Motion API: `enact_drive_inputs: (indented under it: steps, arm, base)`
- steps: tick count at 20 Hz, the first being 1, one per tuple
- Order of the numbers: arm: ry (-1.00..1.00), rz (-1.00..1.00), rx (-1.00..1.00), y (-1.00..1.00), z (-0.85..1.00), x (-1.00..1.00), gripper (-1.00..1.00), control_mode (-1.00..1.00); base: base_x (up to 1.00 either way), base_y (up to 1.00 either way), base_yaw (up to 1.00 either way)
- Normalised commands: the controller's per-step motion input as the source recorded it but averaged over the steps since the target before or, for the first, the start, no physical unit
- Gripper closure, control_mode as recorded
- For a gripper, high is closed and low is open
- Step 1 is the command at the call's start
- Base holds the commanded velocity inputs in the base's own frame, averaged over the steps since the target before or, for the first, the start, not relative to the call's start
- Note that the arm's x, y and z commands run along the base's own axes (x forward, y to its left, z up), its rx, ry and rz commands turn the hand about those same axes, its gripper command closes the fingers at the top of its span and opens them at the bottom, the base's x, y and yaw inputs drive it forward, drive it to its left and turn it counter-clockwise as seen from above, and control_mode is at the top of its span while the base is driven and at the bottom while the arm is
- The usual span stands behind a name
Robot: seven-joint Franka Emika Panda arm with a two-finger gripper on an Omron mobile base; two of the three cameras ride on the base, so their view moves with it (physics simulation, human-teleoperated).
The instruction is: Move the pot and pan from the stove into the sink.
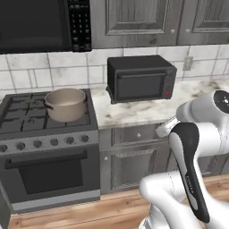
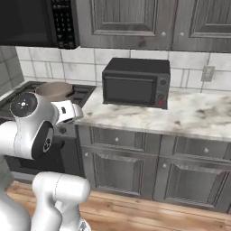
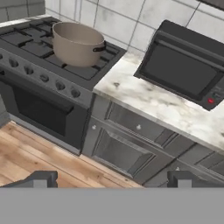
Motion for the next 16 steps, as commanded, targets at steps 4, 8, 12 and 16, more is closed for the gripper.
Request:
enact_drive_inputs:
  steps: [4,8,12,16]
  arm:
    - [0.0,0.0,0.0,0.0,0.0,0.0,-1.0,1.0]
    - [0.0,0.0,0.0,0.0,0.0,0.0,-1.0,1.0]
    - [0.0,0.0,0.0,0.0,0.0,0.0,-1.0,1.0]
    - [0.0,0.0,0.0,0.0,0.0,0.0,-1.0,1.0]
  base:
    - [0.1,0.79,0.03]
    - [0.11,0.72,0.02]
    - [0.05,0.59,0.01]
    - [0.0,0.19,0.0]
